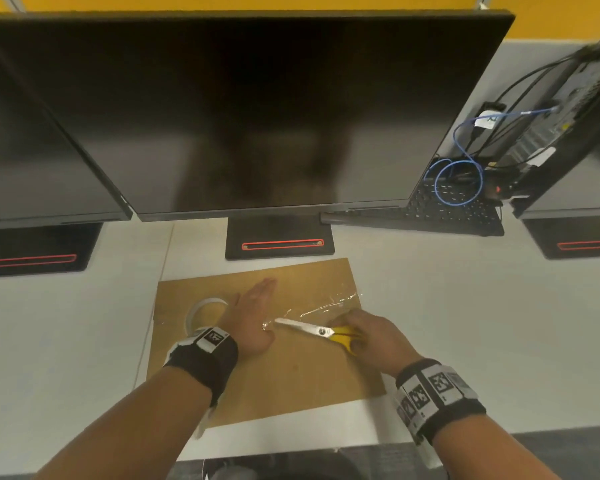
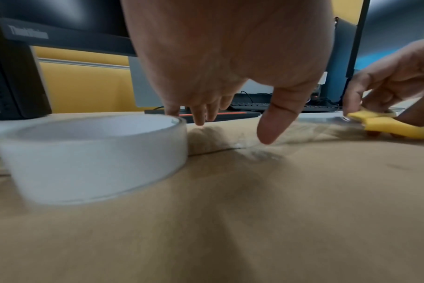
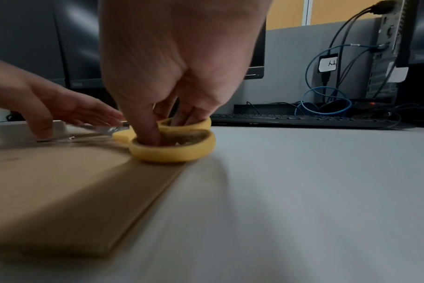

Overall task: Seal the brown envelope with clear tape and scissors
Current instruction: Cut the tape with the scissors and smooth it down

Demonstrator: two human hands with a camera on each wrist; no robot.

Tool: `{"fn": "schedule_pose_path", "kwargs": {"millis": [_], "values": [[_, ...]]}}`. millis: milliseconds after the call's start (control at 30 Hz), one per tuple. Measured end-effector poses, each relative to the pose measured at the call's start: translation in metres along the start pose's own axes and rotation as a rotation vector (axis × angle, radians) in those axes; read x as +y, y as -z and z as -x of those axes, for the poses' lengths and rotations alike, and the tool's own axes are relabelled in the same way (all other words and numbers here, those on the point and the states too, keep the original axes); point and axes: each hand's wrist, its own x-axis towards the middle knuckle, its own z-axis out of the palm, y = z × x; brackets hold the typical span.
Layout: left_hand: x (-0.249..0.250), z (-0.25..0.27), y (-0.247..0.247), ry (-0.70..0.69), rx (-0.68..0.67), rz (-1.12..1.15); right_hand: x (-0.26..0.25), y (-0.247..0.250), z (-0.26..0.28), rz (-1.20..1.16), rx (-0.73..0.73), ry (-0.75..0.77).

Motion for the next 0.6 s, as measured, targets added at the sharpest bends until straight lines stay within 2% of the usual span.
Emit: {"fn": "schedule_pose_path", "kwargs": {"millis": [233, 433, 600], "values": [[-0.009, 0.004, 0.012, -0.015, -0.138, -0.167, -0.015, 0.002, -0.01, 0.164, -0.161, 0.053], [-0.01, 0.006, 0.015, -0.023, -0.159, -0.188, -0.018, -0.002, -0.018, 0.281, -0.178, 0.049], [-0.006, 0.013, 0.014, -0.021, -0.134, -0.262, -0.018, -0.005, -0.026, 0.261, -0.276, 0.157]]}}
